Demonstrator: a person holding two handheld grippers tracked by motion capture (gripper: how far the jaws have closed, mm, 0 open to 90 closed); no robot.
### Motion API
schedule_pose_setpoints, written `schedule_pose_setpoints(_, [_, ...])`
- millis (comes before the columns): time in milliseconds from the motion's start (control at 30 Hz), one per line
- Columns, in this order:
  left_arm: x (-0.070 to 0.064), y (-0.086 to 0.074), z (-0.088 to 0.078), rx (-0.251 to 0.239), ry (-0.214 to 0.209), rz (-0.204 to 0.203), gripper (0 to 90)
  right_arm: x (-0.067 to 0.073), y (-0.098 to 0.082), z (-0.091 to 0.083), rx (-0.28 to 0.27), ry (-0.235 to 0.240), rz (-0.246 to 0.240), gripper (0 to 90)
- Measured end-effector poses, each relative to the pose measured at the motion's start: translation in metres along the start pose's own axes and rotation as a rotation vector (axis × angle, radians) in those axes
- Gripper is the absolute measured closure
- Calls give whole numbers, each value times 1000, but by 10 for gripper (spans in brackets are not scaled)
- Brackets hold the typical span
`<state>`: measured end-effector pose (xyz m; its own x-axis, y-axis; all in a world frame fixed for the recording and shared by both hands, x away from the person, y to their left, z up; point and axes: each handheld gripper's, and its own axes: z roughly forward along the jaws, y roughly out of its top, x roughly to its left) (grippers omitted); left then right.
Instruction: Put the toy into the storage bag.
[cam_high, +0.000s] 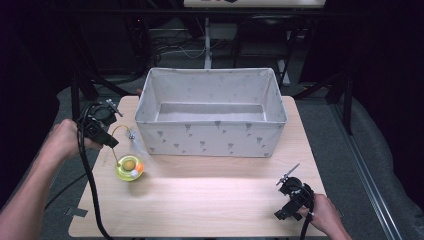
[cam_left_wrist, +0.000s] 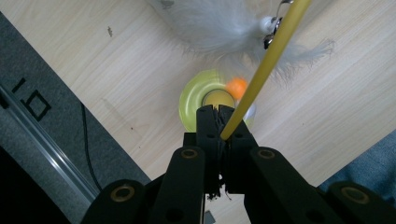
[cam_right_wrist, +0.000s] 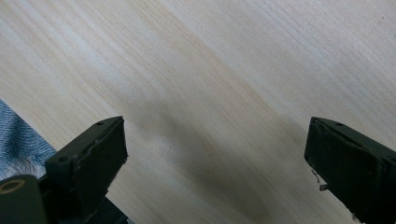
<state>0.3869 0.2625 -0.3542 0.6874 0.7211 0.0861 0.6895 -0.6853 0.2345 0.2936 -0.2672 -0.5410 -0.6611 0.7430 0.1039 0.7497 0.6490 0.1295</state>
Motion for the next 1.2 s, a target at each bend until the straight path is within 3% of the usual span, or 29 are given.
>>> schedule_pose_setpoints(200, [1, 0, -7, 2, 6, 3, 878, 0, 0, 1, -11, 3, 3, 53])
schedule_pose_setpoints(233, [1, 1, -8, 2, 6, 3, 878, 2, -1, 3, -46, 8, 32, 53])
schedule_pose_setpoints(433, [2, 1, -17, 5, 14, 2, 878, 0, 0, 0, -6, 2, -2, 53])
schedule_pose_setpoints(600, [3, 2, -23, 5, 19, 5, 878, 1, -1, 2, -30, 6, 20, 53])
schedule_pose_setpoints(767, [4, 3, -32, -1, 30, 6, 878, 0, 0, 0, -7, 1, -2, 53])
schedule_pose_setpoints(1200, [8, 5, -48, -4, 35, 1, 878, 0, 0, 0, -6, -7, -2, 53])
